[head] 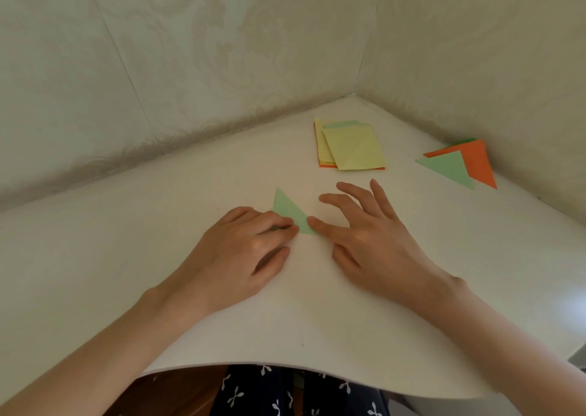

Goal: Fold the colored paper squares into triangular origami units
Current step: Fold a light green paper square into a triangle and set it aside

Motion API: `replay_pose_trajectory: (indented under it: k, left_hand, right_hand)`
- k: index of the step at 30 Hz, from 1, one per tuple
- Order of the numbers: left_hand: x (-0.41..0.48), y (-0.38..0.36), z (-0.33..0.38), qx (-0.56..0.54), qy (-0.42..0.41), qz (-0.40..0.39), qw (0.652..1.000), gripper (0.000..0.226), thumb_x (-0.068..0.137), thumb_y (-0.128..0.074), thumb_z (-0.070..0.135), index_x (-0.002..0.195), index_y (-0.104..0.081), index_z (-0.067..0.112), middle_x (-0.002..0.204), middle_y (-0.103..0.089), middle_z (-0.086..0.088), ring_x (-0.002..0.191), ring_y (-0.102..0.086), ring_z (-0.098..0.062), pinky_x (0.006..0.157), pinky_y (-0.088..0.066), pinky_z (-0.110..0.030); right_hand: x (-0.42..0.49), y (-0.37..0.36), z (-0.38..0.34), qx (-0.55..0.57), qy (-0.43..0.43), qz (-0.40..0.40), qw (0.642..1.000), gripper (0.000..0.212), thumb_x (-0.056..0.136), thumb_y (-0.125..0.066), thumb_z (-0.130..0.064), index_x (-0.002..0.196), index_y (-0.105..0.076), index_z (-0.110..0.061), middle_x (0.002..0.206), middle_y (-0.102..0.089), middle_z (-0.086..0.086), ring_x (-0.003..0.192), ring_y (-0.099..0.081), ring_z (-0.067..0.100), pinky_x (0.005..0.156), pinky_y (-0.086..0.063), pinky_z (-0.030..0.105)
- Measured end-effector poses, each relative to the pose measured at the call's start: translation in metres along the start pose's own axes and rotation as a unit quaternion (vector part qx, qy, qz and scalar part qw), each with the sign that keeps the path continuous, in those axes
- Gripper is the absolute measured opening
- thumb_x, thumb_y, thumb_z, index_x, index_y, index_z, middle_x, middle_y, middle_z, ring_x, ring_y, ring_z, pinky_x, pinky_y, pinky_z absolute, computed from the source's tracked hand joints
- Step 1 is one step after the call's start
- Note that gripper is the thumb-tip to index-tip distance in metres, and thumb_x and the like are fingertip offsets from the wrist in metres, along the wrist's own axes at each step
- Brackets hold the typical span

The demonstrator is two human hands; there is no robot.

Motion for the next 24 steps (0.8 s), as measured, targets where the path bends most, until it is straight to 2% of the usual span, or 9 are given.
replay_pose_trajectory:
  k: [3, 6, 10, 13, 17, 21, 24]
  left_hand:
    - [0.000, -0.001, -0.001, 0.006, 0.004, -0.004, 1.000, 0.039, 0.092, -0.039, 0.033, 0.115, -0.067, 0.019, 0.115, -0.064, 0.006, 0.094, -0.062, -0.014, 0.098, -0.029, -0.025]
    - [0.001, -0.002, -0.001, 0.000, -0.001, 0.000, 1.000, 0.038, 0.092, -0.041, 0.032, 0.115, -0.067, 0.017, 0.114, -0.064, 0.004, 0.092, -0.060, -0.015, 0.093, -0.034, -0.024]
    - [-0.001, 0.000, 0.001, 0.006, -0.013, 0.007, 1.000, 0.037, 0.093, -0.041, 0.030, 0.115, -0.066, 0.016, 0.113, -0.064, 0.003, 0.094, -0.055, -0.014, 0.090, -0.036, -0.024]
    - [-0.002, 0.000, 0.002, 0.038, -0.011, 0.006, 0.999, 0.039, 0.093, -0.039, 0.029, 0.115, -0.067, 0.015, 0.115, -0.064, 0.003, 0.100, -0.056, -0.012, 0.098, -0.032, -0.028]
    - [-0.013, 0.008, -0.010, 0.081, 0.007, 0.005, 0.997, 0.039, 0.092, -0.038, 0.029, 0.110, -0.071, 0.014, 0.115, -0.066, 0.000, 0.110, -0.059, -0.018, 0.103, -0.029, -0.035]
    - [-0.023, 0.014, -0.022, 0.065, 0.033, 0.008, 0.997, 0.041, 0.092, -0.037, 0.032, 0.110, -0.071, 0.017, 0.119, -0.064, -0.002, 0.107, -0.060, -0.020, 0.102, -0.030, -0.036]
    - [-0.009, 0.022, -0.030, -0.083, 0.088, 0.060, 0.991, 0.042, 0.089, -0.041, 0.039, 0.112, -0.067, 0.017, 0.120, -0.061, 0.001, 0.107, -0.057, -0.016, 0.099, -0.036, -0.031]
  right_hand:
    - [-0.010, 0.012, 0.000, -0.001, 0.017, 0.011, 1.000, 0.045, 0.079, -0.036, -0.022, 0.105, -0.073, -0.022, 0.121, -0.061, 0.011, 0.124, -0.038, 0.032, 0.107, -0.017, 0.057]
    - [-0.008, 0.023, 0.003, 0.043, -0.003, 0.030, 0.999, 0.043, 0.078, -0.037, -0.018, 0.094, -0.076, -0.022, 0.118, -0.062, 0.008, 0.121, -0.040, 0.029, 0.109, -0.018, 0.054]
    - [0.003, 0.012, -0.007, 0.054, -0.019, 0.021, 0.998, 0.049, 0.077, -0.035, -0.017, 0.108, -0.072, -0.021, 0.117, -0.062, 0.005, 0.119, -0.046, 0.029, 0.107, -0.019, 0.053]
    - [0.005, 0.005, -0.014, 0.016, -0.002, 0.023, 1.000, 0.047, 0.077, -0.034, -0.017, 0.102, -0.074, -0.021, 0.104, -0.068, 0.002, 0.108, -0.059, 0.031, 0.104, -0.025, 0.056]
    - [0.002, 0.006, -0.013, 0.012, 0.003, 0.040, 0.999, 0.046, 0.077, -0.035, -0.015, 0.100, -0.075, -0.021, 0.099, -0.069, 0.001, 0.102, -0.061, 0.030, 0.103, -0.028, 0.055]
    - [0.004, 0.004, -0.007, 0.118, -0.038, 0.040, 0.991, 0.042, 0.078, -0.038, -0.021, 0.097, -0.075, -0.019, 0.100, -0.068, 0.001, 0.103, -0.057, 0.027, 0.105, -0.025, 0.048]
    - [0.009, 0.002, 0.006, 0.268, -0.103, 0.044, 0.957, 0.036, 0.085, -0.043, -0.032, 0.097, -0.074, -0.018, 0.099, -0.065, -0.001, 0.101, -0.051, 0.021, 0.100, -0.036, 0.032]
Point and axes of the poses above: each hand's wrist, its own x-axis towards the middle knuckle, its own y-axis out of the back of the hand, z = x × y, the point moved 9 cm from there along x, towards the middle knuckle
